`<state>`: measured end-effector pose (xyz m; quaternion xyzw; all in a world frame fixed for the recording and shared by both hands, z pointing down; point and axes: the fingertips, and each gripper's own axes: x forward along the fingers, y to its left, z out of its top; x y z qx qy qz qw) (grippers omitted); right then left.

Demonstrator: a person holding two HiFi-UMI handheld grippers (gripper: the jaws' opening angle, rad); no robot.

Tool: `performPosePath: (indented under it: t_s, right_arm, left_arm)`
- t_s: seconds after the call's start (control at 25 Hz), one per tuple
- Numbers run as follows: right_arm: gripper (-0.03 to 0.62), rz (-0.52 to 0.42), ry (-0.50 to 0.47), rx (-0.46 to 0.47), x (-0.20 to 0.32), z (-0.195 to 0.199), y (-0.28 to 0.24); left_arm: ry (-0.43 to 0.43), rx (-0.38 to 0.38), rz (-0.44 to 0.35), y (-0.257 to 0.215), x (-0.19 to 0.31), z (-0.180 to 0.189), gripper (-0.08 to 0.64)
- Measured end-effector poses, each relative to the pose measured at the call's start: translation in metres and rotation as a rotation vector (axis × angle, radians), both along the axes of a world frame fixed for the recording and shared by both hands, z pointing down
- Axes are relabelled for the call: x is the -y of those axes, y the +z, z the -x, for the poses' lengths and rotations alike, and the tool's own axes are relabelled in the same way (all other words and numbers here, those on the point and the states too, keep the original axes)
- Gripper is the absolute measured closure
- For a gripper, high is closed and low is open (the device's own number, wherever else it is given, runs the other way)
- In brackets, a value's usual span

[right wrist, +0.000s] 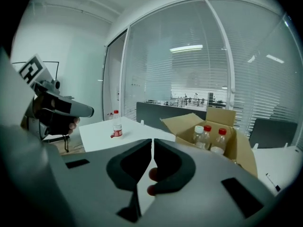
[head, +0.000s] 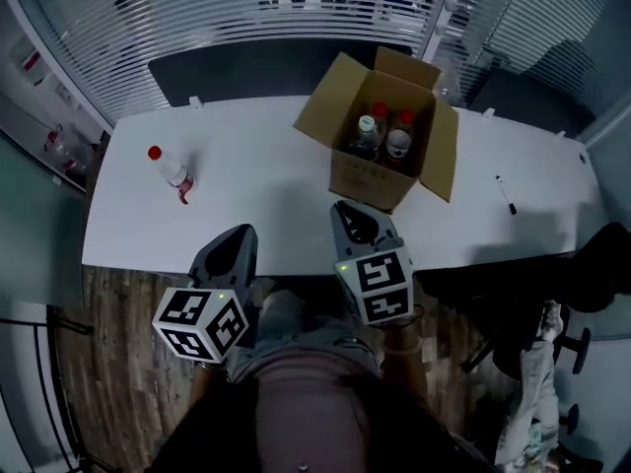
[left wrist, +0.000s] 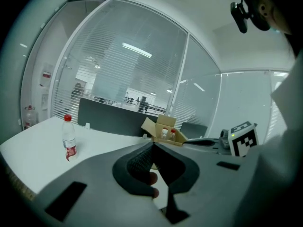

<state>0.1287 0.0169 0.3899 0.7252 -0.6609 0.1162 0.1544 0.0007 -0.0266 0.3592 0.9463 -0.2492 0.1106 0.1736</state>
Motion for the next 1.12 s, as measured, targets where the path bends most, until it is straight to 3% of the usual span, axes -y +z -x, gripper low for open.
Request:
performPosePath:
  t_s: [0.6,1.12]
  right_arm:
    - [0.555,-0.009,0.236,0.034,-0.008,-0.062,-0.001]
    - [0.555,-0.029,0.345,0.050,0.015,-0.083,-0.008]
  left_arm:
    - [0.249,0.015,0.003,-0.003,0.019,-0.076,0.552]
    - [0.364,0.027,0.034,-0.001,0.053,-0.106,0.552]
